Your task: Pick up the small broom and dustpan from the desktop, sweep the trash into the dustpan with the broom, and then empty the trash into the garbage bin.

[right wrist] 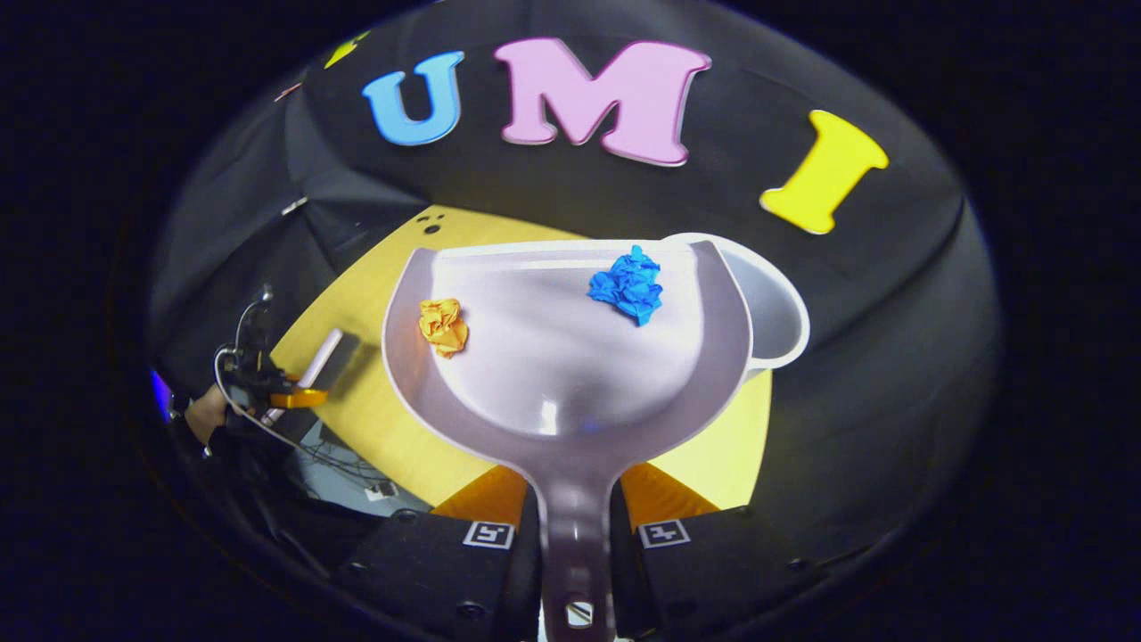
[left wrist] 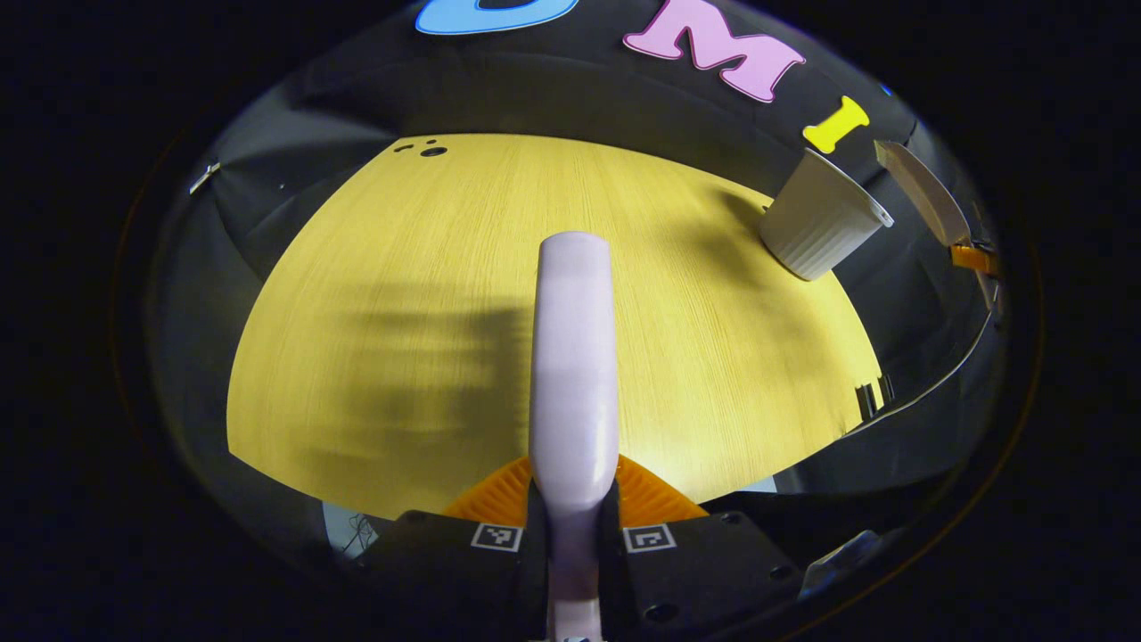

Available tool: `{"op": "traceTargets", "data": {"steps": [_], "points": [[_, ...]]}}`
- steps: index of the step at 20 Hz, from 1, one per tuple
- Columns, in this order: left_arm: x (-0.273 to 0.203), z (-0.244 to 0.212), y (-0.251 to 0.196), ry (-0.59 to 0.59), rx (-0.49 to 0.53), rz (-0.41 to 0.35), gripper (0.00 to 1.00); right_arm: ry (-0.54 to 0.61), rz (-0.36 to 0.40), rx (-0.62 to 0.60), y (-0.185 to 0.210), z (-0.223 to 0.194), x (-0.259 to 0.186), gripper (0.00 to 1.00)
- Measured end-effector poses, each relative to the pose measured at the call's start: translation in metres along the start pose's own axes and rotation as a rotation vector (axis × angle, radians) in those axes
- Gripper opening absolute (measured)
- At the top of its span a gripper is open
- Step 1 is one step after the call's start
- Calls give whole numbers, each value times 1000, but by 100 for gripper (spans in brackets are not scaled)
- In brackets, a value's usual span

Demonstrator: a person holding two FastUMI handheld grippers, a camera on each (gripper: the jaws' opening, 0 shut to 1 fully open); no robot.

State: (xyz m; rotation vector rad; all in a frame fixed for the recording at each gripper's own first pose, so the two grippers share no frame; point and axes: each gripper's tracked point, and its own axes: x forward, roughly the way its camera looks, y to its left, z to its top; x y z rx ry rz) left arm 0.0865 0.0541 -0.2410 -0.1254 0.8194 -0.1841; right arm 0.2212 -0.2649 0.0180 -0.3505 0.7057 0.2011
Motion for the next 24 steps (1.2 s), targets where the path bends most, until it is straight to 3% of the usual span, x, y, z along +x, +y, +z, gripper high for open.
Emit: {"op": "traceTargets", "data": {"steps": [2, 3, 4, 8, 13, 14, 15, 24], "points": [[-5, 1, -2, -3, 7, 28, 27, -40, -45, 31, -30, 16, -4, 36], [-7, 1, -1, -7, 11, 35, 27, -60, -65, 43, -42, 27, -2, 31], [-7, 2, -1, -5, 6, 34, 27, -71, -92, 48, -58, 35, 3, 36], [-6, 3, -4, 5, -20, 24, 27, -80, -215, 27, -129, 56, 27, 36], [-7, 5, -4, 9, -31, 32, 27, -71, -304, 10, -159, 59, 61, 36], [-6, 4, -3, 12, -37, 38, 27, -72, -320, -14, -165, 59, 63, 31], [-5, 5, -3, 14, -43, 46, 27, -85, -339, -46, -170, 60, 65, 36], [-3, 5, 7, 17, -103, 80, 27, 5, -446, -373, -205, 58, 81, 36]]}}
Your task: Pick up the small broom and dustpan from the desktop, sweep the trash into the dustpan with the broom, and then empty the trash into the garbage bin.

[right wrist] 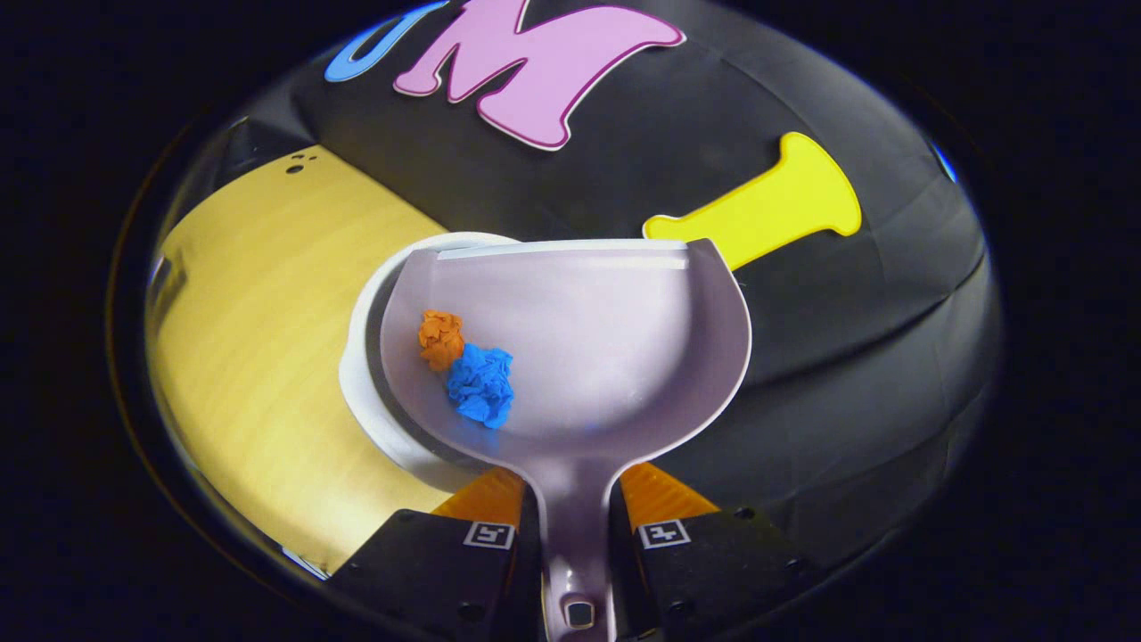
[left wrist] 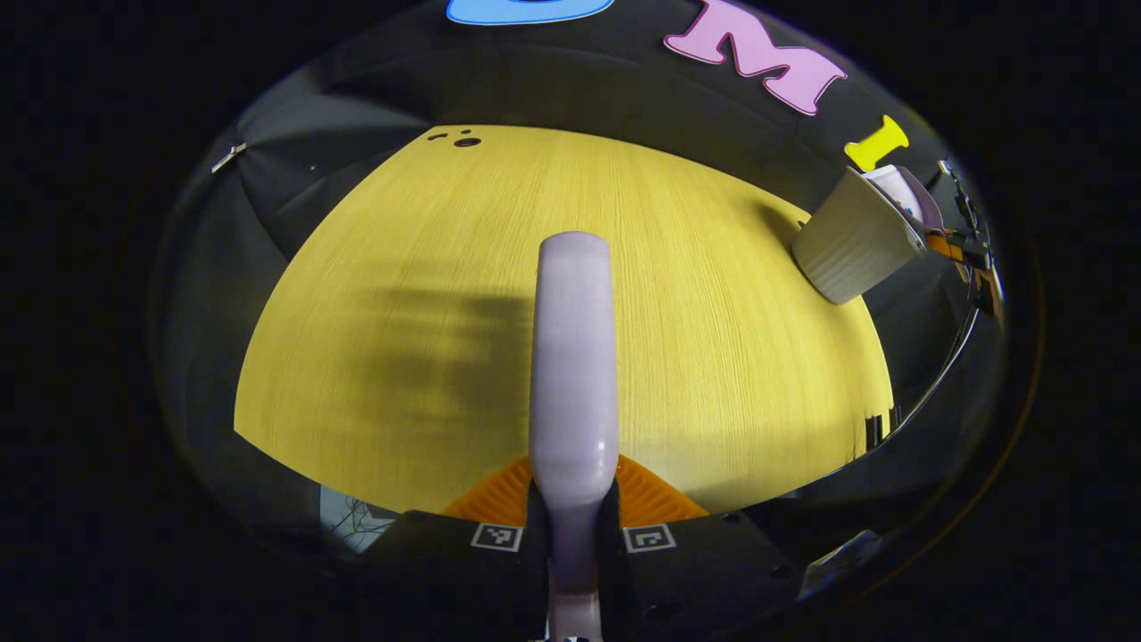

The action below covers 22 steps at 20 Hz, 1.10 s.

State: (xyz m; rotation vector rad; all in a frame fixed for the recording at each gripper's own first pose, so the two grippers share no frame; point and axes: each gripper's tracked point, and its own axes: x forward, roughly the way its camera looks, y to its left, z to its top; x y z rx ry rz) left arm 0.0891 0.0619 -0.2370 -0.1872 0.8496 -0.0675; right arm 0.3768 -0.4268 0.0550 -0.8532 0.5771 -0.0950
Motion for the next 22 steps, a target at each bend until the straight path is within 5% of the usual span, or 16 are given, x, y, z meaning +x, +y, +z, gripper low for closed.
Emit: {"op": "traceTargets", "data": {"steps": [4, 8, 13, 22], "points": [[3, 1, 3, 6, -8, 11, 27, 27, -57, -191, -23, 4, 11, 35], [7, 2, 1, 6, -34, 6, 27, 62, -36, -309, -27, 4, 15, 35], [12, 12, -12, -24, -85, -19, 27, 114, -32, -605, -39, 8, 11, 35], [11, 12, -10, -46, -105, -8, 27, 149, -80, -809, -45, 20, 18, 36]]}}
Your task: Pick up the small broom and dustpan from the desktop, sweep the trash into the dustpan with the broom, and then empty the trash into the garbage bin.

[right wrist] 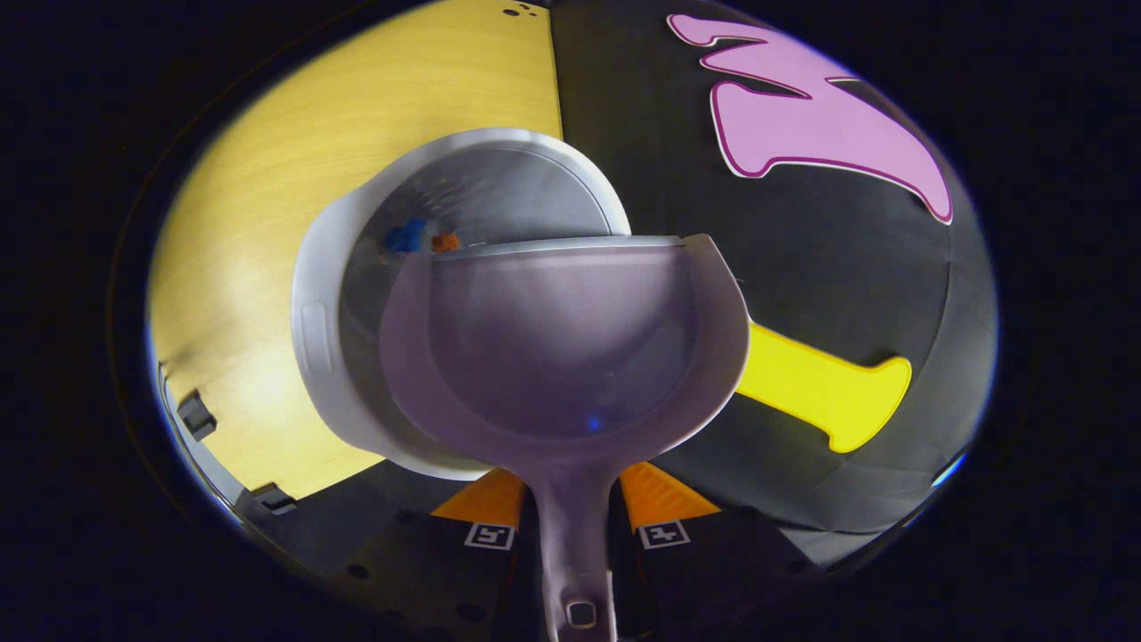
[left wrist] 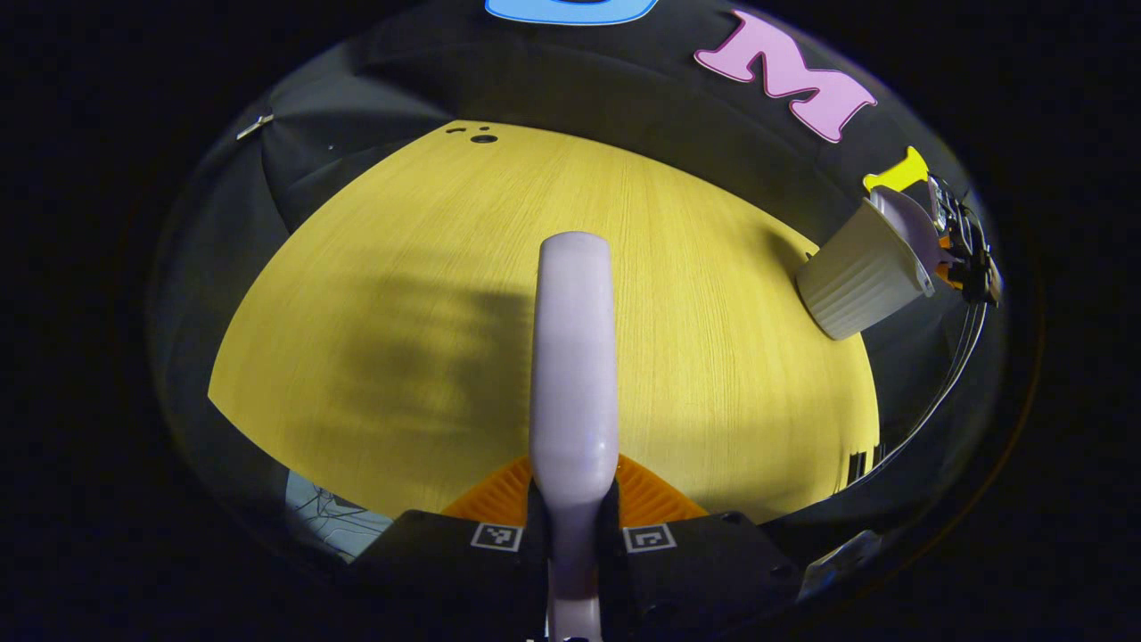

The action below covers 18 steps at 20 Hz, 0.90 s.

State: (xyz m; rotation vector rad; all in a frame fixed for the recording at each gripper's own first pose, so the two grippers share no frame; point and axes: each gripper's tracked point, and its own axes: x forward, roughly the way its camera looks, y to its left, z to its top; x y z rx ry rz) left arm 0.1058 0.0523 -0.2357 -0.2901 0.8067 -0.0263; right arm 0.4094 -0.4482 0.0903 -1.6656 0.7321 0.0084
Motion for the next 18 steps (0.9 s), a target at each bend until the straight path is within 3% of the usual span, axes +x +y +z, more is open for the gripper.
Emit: {"op": "traceTargets", "data": {"steps": [5, 7, 8, 9, 12, 18], "points": [[-8, 0, 10, -4, -7, 19, 27, 15, -30, 85, -6, -7, 1, 35], [-12, 6, 17, -14, -6, 25, 27, 5, -36, 165, -9, -10, -3, 35], [-15, 10, 19, -19, -9, 24, 27, 4, -34, 207, -10, -12, -6, 40], [-17, 14, 20, -26, -11, 24, 27, 3, -30, 250, -13, -14, -8, 31], [-26, 22, 22, -41, 12, 33, 27, 32, -23, 356, -16, -27, -20, 36], [-45, 35, 24, -94, 65, 37, 27, 40, 34, 791, -9, -45, -64, 35]]}}
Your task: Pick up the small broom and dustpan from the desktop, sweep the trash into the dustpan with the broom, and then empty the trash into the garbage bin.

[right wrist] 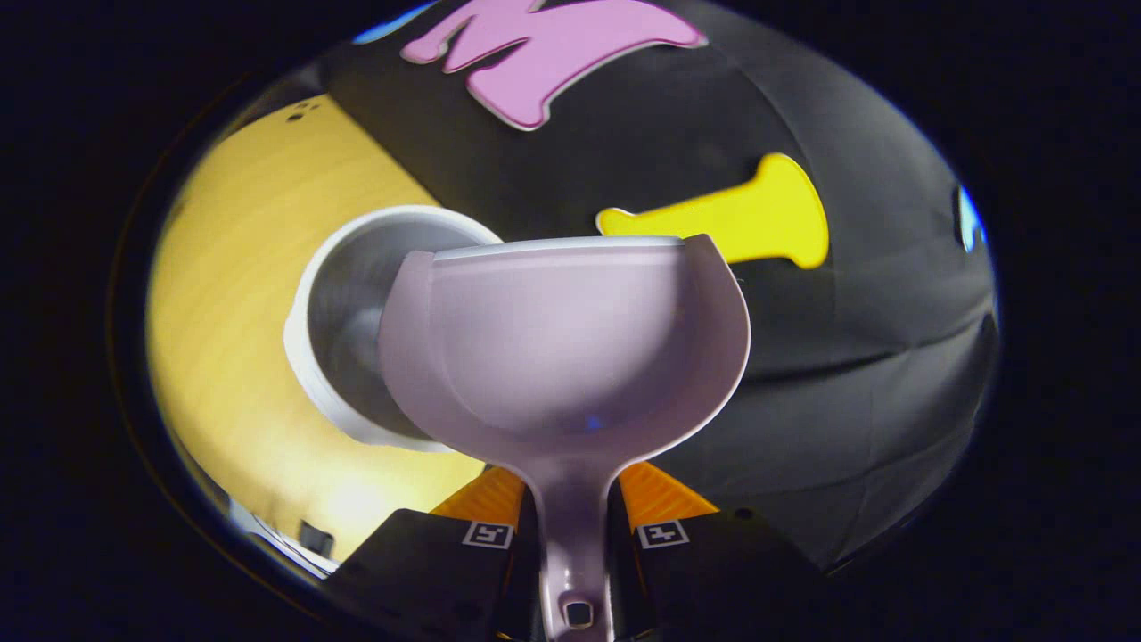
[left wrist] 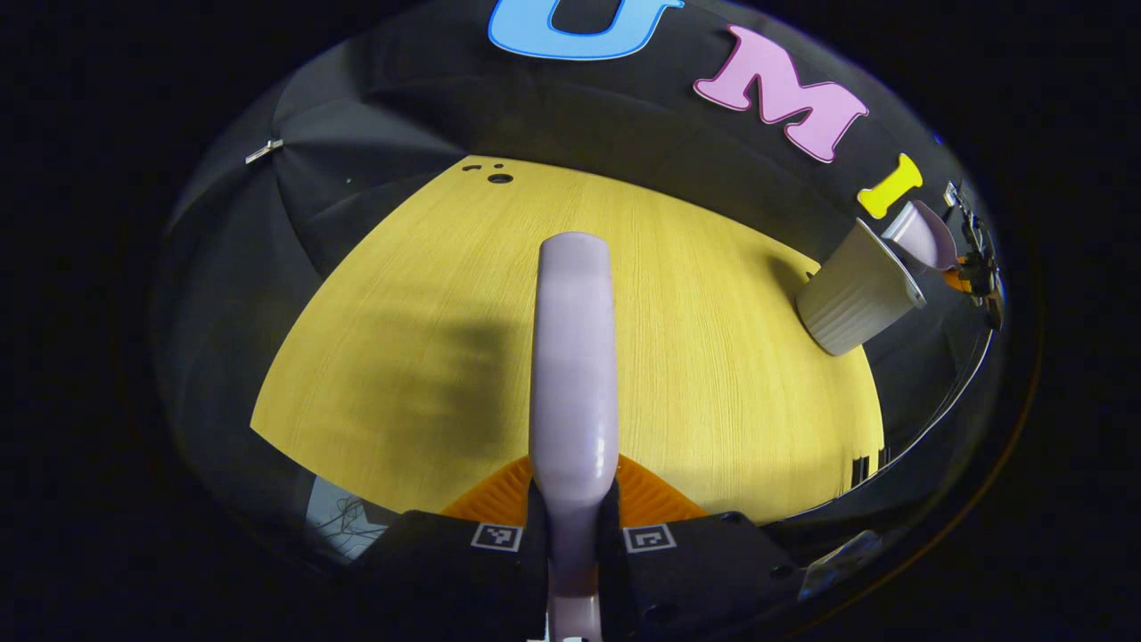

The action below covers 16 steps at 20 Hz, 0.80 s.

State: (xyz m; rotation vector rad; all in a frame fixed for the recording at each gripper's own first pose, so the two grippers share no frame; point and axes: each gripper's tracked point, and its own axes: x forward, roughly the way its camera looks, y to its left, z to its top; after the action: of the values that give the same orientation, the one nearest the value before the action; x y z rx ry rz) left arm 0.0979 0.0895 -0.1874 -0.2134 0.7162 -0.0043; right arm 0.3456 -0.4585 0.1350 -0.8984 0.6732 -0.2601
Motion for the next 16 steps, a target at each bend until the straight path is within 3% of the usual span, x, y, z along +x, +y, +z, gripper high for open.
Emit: {"op": "traceTargets", "data": {"steps": [3, 9, 14, 15, 16], "points": [[2, -5, 5, 5, 77, 33, 27, -38, 36, 198, 21, 2, -9, 36], [-3, -11, -14, -15, 121, -19, 27, -104, 162, 562, 63, -2, -18, 36], [6, -30, -19, 19, 165, -28, 28, -113, 277, 718, 134, -27, -68, 35], [8, -31, -21, 21, 171, -30, 29, -110, 301, 740, 148, -30, -77, 31], [7, -32, -21, 19, 173, -33, 28, -104, 323, 755, 160, -34, -85, 35]]}}
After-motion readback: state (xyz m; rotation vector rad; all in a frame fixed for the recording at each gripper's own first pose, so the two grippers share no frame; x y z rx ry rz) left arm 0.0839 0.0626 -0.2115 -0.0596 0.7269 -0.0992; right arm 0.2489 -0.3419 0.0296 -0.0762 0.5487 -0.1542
